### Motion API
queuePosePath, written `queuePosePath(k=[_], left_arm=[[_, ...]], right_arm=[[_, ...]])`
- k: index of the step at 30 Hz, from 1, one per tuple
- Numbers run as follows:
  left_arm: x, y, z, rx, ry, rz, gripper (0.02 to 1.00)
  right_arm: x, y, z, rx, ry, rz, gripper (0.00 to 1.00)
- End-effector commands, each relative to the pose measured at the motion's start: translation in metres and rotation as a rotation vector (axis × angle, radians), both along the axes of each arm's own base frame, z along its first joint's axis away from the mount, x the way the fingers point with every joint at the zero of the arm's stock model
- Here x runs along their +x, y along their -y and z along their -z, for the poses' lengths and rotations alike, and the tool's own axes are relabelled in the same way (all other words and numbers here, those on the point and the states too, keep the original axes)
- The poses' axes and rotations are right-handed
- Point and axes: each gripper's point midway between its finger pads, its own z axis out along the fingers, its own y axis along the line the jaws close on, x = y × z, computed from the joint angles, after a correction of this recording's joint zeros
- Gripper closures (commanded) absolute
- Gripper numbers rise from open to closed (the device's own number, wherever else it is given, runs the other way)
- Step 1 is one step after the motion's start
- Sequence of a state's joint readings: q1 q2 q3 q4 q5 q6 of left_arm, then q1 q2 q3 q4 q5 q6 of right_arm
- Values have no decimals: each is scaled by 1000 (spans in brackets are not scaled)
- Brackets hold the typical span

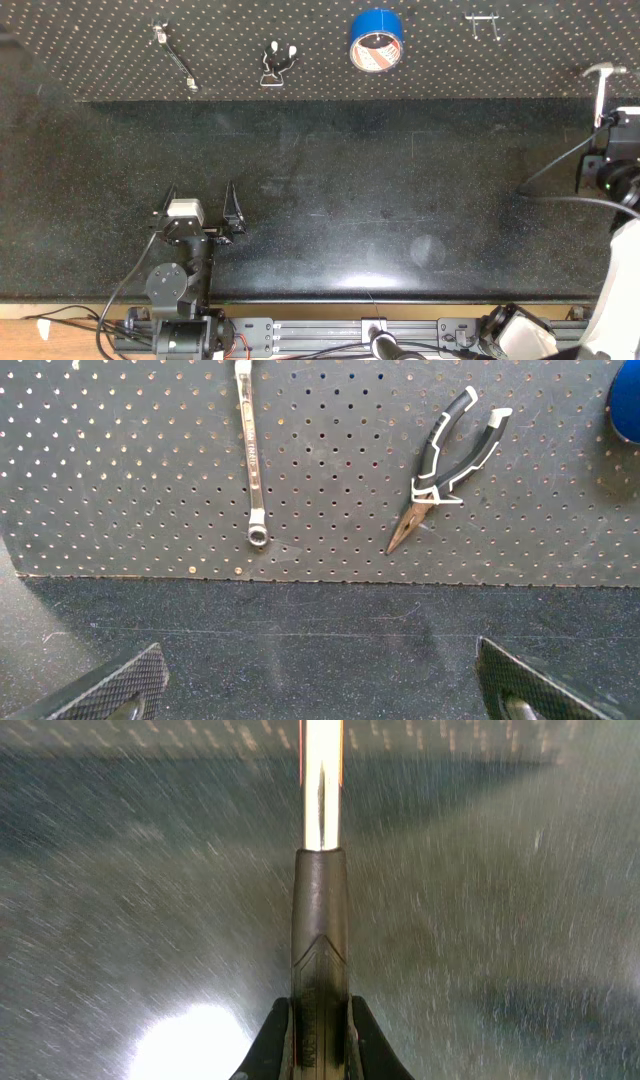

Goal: Place Tools Onto Pegboard

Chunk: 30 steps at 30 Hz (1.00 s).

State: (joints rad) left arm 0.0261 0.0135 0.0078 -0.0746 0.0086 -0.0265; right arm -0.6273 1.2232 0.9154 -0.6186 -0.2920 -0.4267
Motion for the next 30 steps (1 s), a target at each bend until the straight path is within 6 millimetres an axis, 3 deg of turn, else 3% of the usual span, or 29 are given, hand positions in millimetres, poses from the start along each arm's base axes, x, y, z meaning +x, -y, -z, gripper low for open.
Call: queuePosePath(k=[1,2,5,8,13,18,25,26,27,28,30], left_arm=[[0,3,1,8,-1,16,23],[0,3,1,8,-1,16,23],[0,3,1,8,-1,16,23],[0,3,1,8,-1,16,23],[0,3,1,8,0,16,23],[0,3,1,8,-1,16,23],[0,3,1,8,-1,16,23],[0,3,1,8,-1,16,23],[0,3,1,8,-1,16,23],[0,3,1,8,-1,17,23],[0,3,1,8,0,16,23]], right_arm=[[33,-61,-73,20,277,-87,928],[45,-89,-96,34,368,-150,928],[66,-139,-115,71,460,-275,928],[77,-165,-104,124,436,-324,925],[94,-169,-65,164,334,-320,928],[106,-190,-50,176,315,-374,930],[108,-165,-32,139,253,-206,925],[108,-165,-29,141,244,-206,763],[109,-165,-25,143,235,-205,384],[109,-165,-22,144,228,-205,69],[109,-166,-24,145,232,-207,56]])
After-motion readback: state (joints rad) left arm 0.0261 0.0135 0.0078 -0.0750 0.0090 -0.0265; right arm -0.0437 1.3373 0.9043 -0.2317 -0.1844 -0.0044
